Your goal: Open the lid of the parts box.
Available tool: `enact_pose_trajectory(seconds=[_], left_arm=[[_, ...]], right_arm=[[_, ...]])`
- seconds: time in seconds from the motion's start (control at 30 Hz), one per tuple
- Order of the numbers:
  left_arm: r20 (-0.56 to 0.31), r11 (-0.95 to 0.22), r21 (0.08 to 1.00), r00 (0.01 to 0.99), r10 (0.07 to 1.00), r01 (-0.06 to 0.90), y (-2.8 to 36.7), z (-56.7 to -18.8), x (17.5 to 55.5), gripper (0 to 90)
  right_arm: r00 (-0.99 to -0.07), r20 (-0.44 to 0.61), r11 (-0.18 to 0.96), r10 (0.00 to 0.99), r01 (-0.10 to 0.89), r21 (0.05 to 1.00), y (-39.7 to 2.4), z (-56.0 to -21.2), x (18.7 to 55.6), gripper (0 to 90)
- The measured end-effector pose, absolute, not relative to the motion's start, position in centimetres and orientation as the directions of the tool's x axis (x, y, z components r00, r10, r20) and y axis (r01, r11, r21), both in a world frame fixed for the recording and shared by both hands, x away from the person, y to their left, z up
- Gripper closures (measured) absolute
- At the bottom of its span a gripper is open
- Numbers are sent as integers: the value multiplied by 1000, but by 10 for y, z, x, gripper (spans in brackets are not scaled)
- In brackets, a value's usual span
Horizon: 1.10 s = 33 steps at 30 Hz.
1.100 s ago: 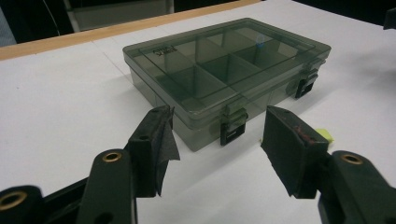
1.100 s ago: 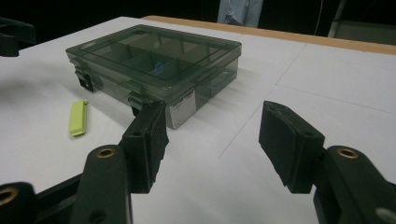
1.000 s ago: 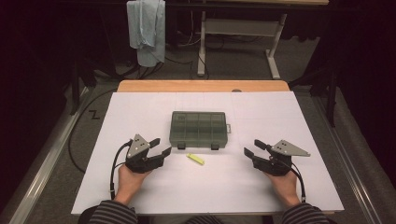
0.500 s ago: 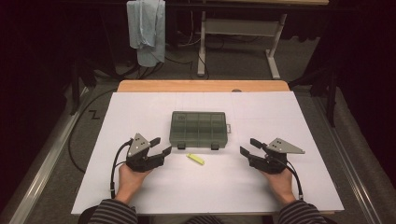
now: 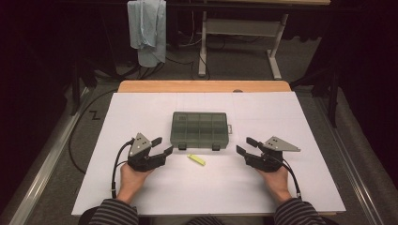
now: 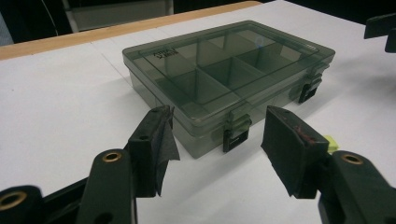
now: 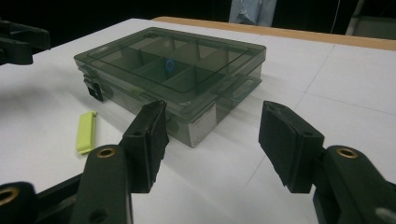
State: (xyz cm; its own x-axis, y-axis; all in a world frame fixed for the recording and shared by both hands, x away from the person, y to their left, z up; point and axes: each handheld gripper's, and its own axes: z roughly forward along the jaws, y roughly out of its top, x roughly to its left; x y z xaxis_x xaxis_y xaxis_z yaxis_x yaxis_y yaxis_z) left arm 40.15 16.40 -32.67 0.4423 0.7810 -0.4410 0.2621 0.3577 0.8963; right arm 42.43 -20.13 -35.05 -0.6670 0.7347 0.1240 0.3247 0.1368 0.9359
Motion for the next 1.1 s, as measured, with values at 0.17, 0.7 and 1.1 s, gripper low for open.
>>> enact_pose_trajectory(seconds=[0.17, 0.7, 1.1], left_arm=[[-446, 362, 894, 442, 778, 263, 163, -327, 404, 425], [-445, 359, 894, 448, 775, 267, 158, -329, 412, 424], [-441, 345, 895, 457, 772, 282, 149, -329, 419, 428]], right_arm=[[-673, 124, 143, 730, 328, 934, -195, -351, 427, 439], [-694, 129, 158, 708, 334, 929, -177, -351, 432, 439], [-684, 136, 163, 717, 355, 921, -170, -350, 440, 442]])
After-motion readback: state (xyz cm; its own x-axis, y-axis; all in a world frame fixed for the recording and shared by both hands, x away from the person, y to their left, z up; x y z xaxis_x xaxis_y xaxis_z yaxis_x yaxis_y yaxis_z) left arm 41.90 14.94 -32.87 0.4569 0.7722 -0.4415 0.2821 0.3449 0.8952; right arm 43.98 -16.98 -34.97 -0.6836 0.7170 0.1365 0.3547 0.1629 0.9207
